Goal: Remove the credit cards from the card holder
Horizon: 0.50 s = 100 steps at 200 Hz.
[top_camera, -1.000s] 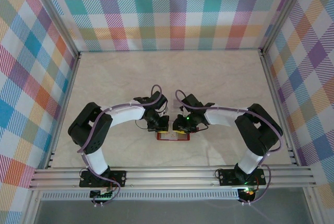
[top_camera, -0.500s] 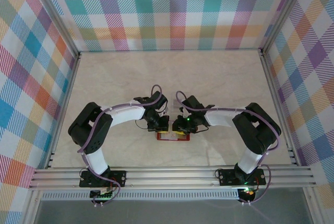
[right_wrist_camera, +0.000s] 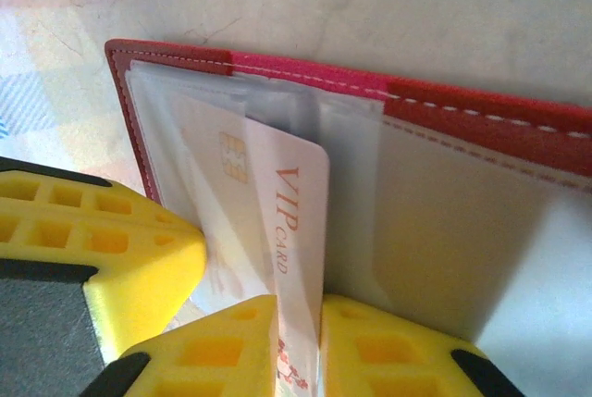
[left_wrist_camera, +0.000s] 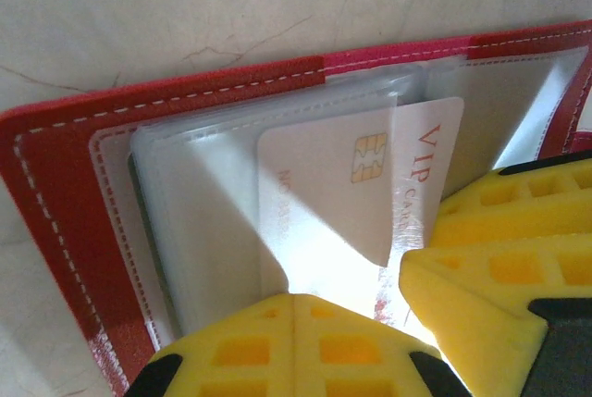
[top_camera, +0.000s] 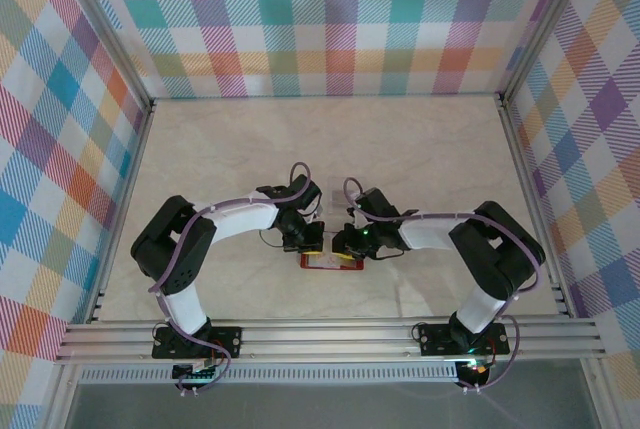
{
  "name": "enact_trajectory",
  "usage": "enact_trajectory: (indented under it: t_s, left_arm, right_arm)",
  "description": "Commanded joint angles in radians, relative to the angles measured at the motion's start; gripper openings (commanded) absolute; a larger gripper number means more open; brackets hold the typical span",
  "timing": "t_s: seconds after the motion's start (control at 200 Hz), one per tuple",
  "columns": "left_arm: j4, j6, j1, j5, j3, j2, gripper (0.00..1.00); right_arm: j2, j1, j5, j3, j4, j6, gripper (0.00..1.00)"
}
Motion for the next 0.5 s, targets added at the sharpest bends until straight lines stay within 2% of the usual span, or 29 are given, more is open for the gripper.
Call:
enact_trajectory:
  t_s: [0.0,0.27,0.495]
  left_arm:
    - [-0.032,0.008,-0.014,-0.029,-0.001,0.021,0.04]
    - [-0.028,0.002,-0.020,-0.030,0.002,0.014,0.04]
    - [-0.029,0.002,-0.022,-0.037,0.006,0.008,0.04]
  right_arm:
    - [-0.011,0.000,-0.070,-0.028,0.135,0.042,0.18]
    - [-0.048,0.000,-0.060,-0.049,0.164,0.052,0.12]
    - [-0.084,0.000,-0.024,-0.046,0.098,0.028,0.07]
